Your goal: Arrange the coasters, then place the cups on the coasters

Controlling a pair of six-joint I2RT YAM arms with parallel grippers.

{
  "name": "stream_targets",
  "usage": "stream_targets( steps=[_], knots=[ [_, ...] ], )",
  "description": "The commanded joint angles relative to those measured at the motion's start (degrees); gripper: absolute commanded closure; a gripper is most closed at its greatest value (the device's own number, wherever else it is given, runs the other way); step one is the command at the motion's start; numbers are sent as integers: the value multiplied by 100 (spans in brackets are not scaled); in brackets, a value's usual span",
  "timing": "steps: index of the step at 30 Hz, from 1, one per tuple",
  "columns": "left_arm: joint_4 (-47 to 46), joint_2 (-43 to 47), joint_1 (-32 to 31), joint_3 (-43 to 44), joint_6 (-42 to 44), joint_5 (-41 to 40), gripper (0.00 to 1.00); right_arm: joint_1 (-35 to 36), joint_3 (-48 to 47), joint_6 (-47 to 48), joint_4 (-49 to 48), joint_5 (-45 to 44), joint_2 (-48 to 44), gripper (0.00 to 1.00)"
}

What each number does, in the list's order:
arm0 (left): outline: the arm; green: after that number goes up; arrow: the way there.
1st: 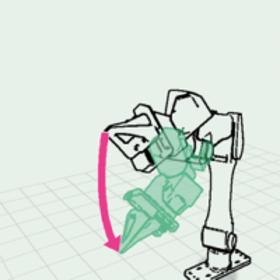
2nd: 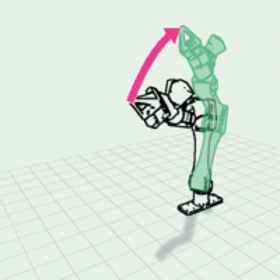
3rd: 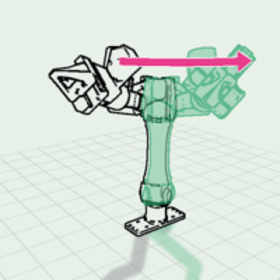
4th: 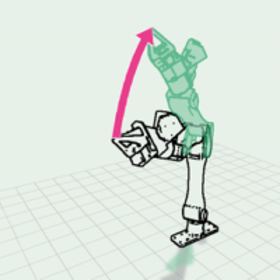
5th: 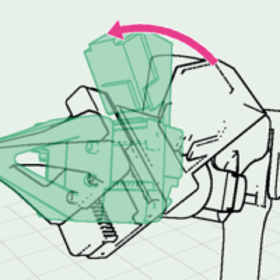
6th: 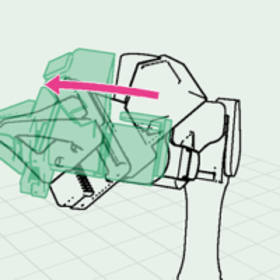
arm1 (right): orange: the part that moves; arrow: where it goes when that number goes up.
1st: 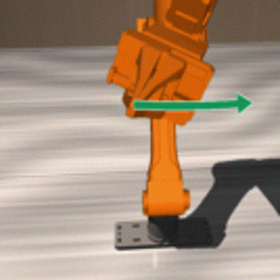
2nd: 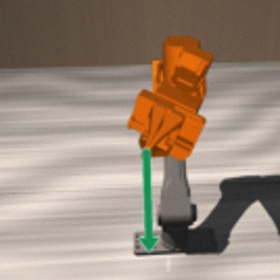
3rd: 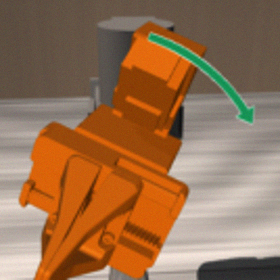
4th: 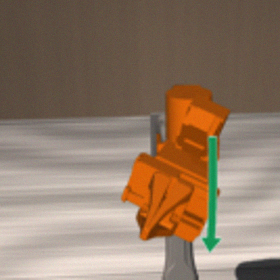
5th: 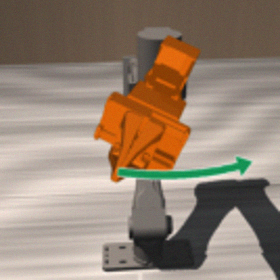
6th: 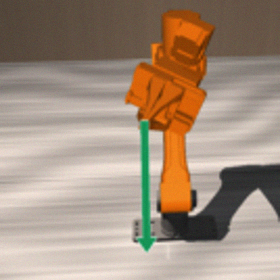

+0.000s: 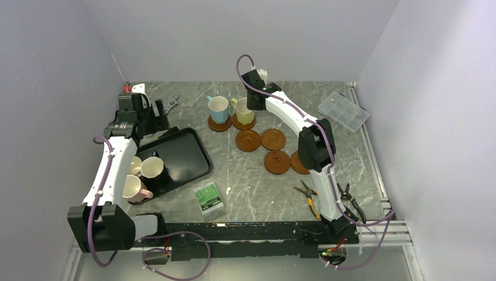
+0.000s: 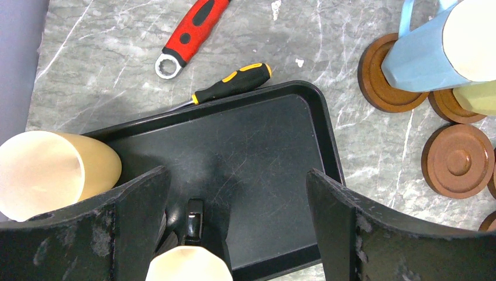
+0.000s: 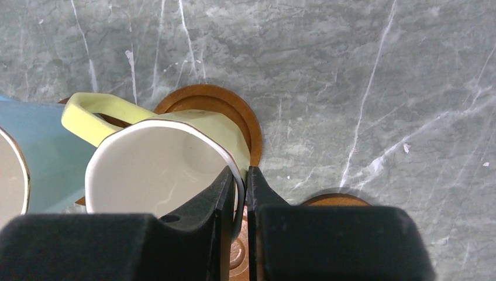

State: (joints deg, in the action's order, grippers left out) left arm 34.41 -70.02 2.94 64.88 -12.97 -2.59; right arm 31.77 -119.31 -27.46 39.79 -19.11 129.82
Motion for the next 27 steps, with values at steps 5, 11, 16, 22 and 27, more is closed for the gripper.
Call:
stream_targets(
  steps=[5,11,16,22,27],
  knots=[
    [-207,9,25,68,5,110,9,23,-459,-27,-357,-215,1,100],
    [-203,10,23,64,10,110,9,27,-525,-16,-337,-240,75,100],
    [-207,7,30,68,5,117,9,36,-548,2,-306,-209,113,99],
    [-198,-19,24,74,5,127,9,35,-540,2,-316,-131,74,68],
    [-198,-21,25,65,10,110,9,36,-568,21,-306,-46,-7,56]
  ],
)
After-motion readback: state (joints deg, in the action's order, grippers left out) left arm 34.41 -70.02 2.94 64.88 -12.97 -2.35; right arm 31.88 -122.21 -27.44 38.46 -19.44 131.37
